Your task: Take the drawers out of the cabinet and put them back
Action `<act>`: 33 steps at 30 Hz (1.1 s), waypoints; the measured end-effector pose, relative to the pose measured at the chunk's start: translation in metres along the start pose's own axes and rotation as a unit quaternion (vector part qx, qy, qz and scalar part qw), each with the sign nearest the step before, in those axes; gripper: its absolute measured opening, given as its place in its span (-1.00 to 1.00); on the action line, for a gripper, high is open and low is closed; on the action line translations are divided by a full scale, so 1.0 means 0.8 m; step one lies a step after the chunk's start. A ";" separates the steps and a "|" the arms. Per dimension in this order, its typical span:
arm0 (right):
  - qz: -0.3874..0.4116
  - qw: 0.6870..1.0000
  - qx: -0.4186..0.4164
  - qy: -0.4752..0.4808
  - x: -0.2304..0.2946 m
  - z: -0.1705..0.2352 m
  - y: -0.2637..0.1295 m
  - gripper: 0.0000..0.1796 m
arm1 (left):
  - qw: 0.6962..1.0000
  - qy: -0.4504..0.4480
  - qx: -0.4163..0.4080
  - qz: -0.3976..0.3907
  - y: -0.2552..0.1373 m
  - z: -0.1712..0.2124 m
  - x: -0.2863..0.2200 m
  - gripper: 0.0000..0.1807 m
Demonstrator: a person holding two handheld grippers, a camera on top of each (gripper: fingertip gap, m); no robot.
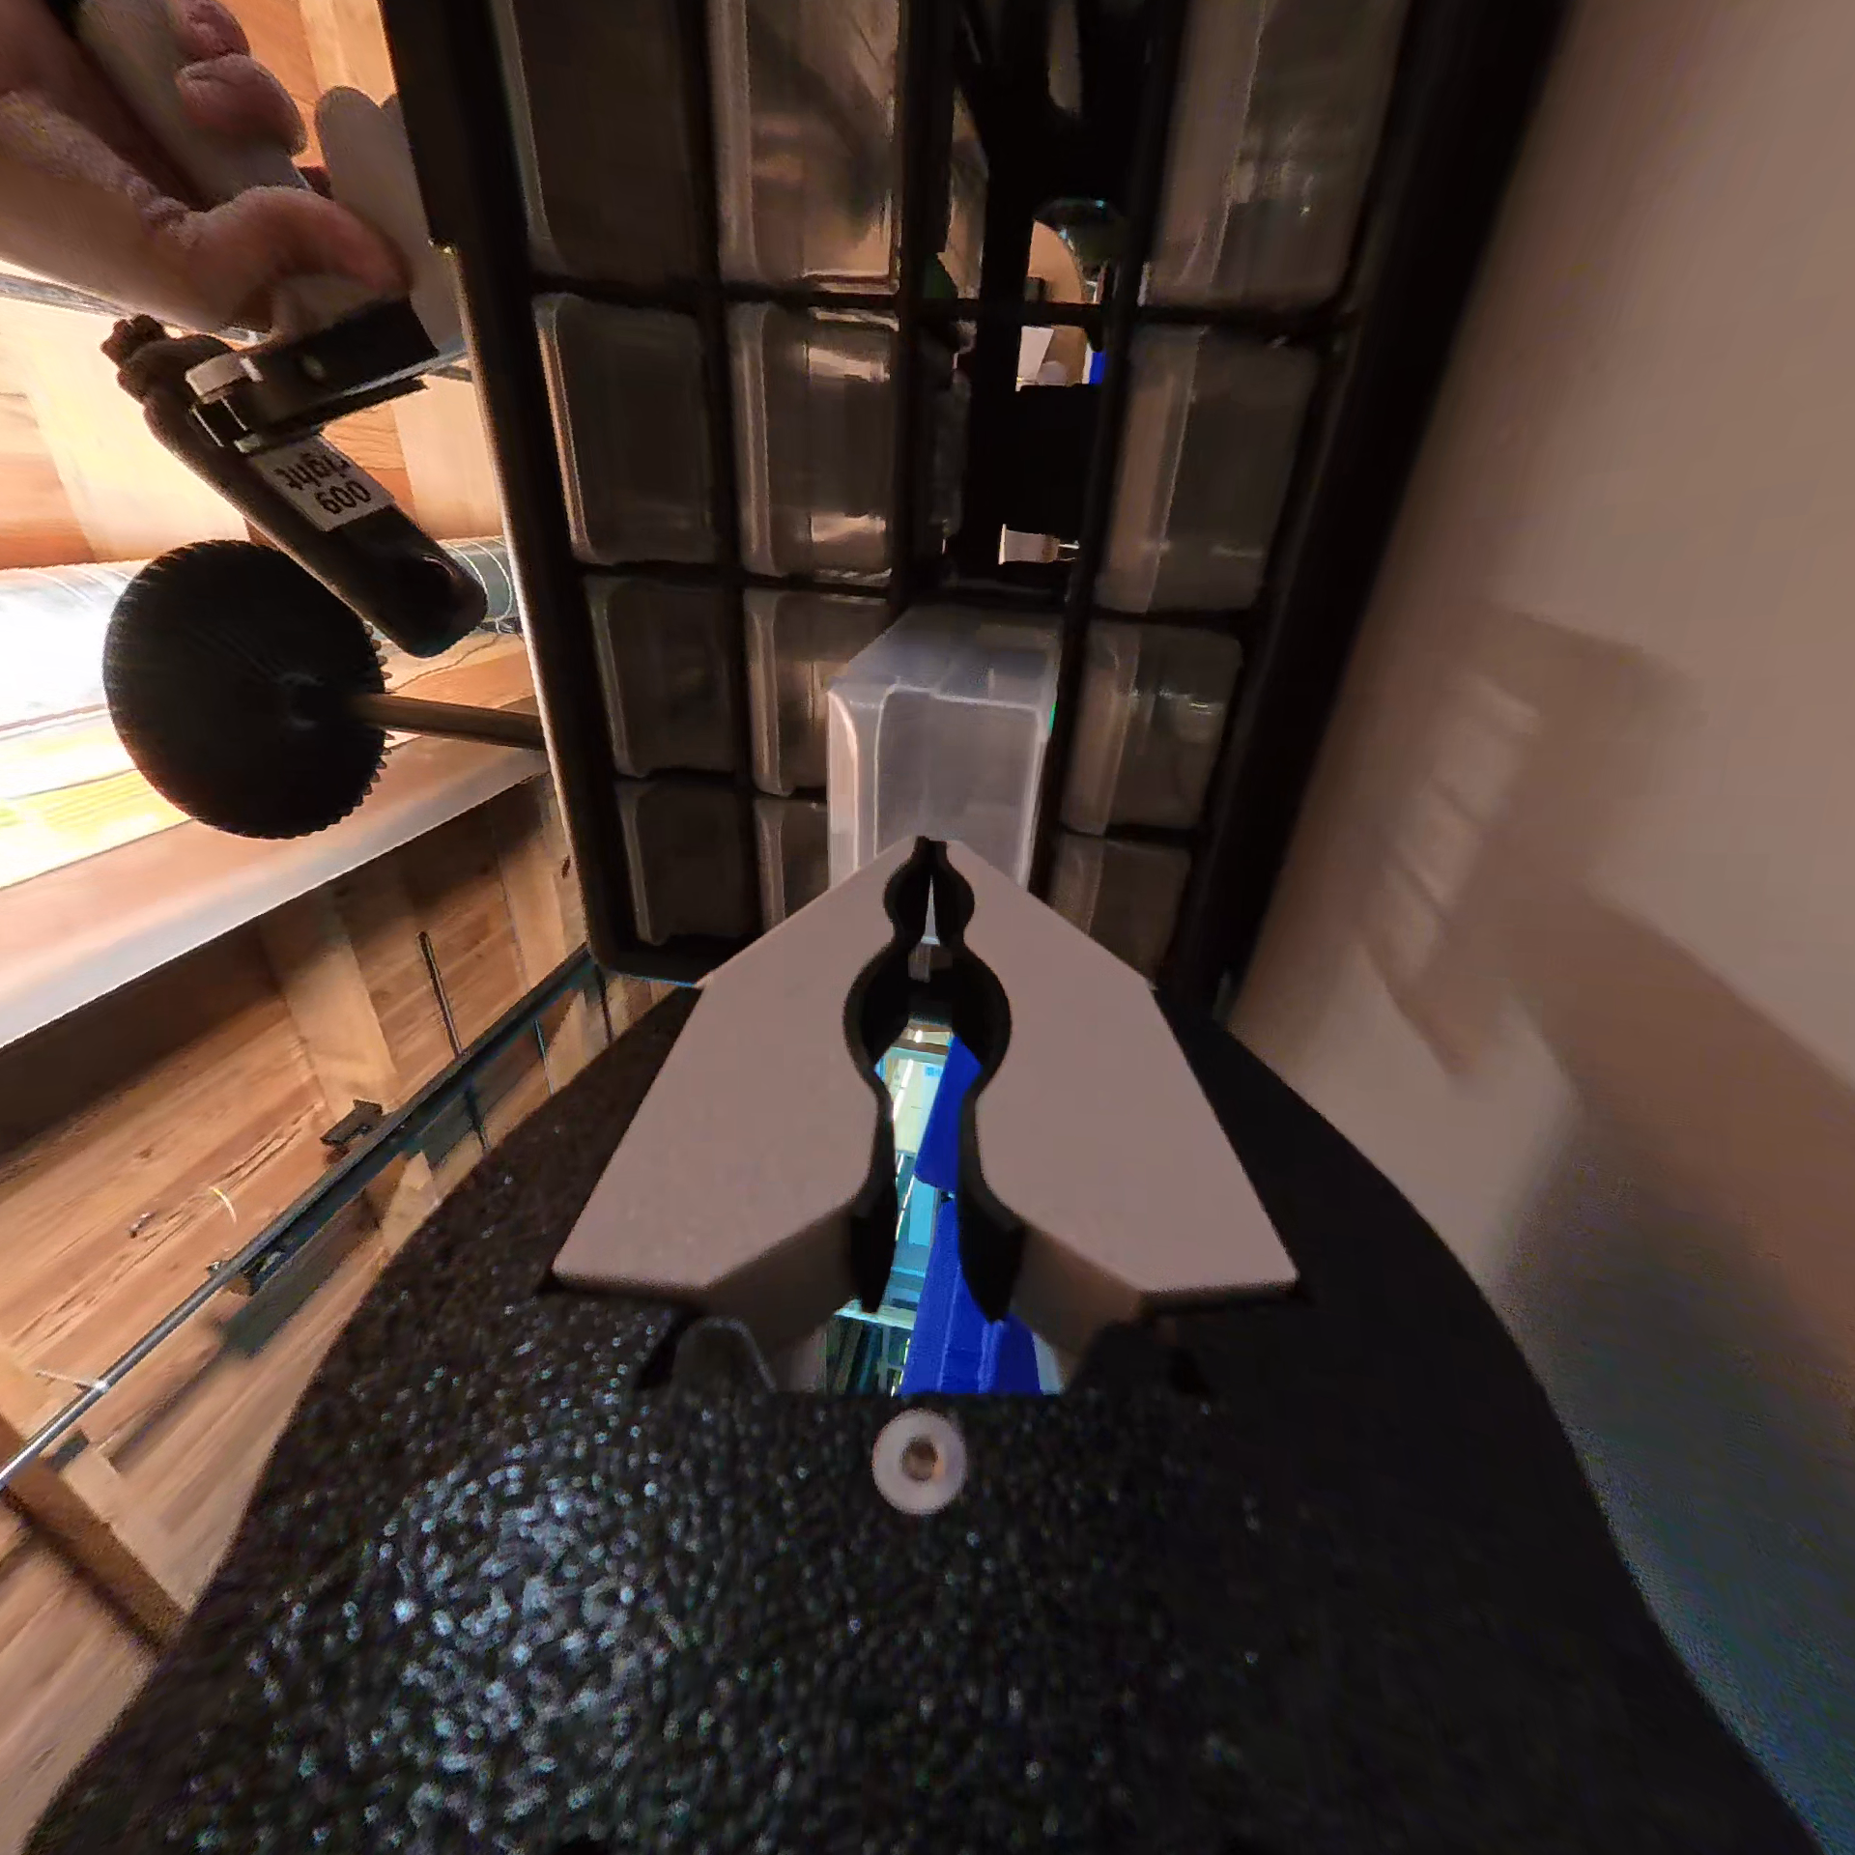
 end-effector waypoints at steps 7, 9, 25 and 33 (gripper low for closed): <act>0.001 1.000 0.001 0.005 0.000 0.000 0.000 -1.00 | 0.999 0.032 -0.015 -0.009 0.023 -0.001 -0.002 -1.00; 0.004 1.000 0.007 0.006 0.001 -0.001 0.000 -1.00 | 0.999 0.035 -0.017 -0.004 0.034 -0.001 -0.005 -1.00; 0.014 0.999 0.036 0.004 0.002 -0.006 0.000 -1.00 | 0.999 0.013 -0.017 0.034 0.099 -0.002 -0.017 -1.00; 0.018 0.999 0.039 0.004 0.002 -0.006 0.000 -1.00 | 1.000 -0.002 -0.021 0.019 0.088 -0.003 -0.013 -1.00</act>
Point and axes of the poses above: each gripper's, where its closed fingertips meet, y out along the fingers, z out of its underside, x = y × z across the jaws, the point moved 6 cm from there along -y, back along the fingers, and after that the axes turned 8 degrees about y, right-handed, at the moved point
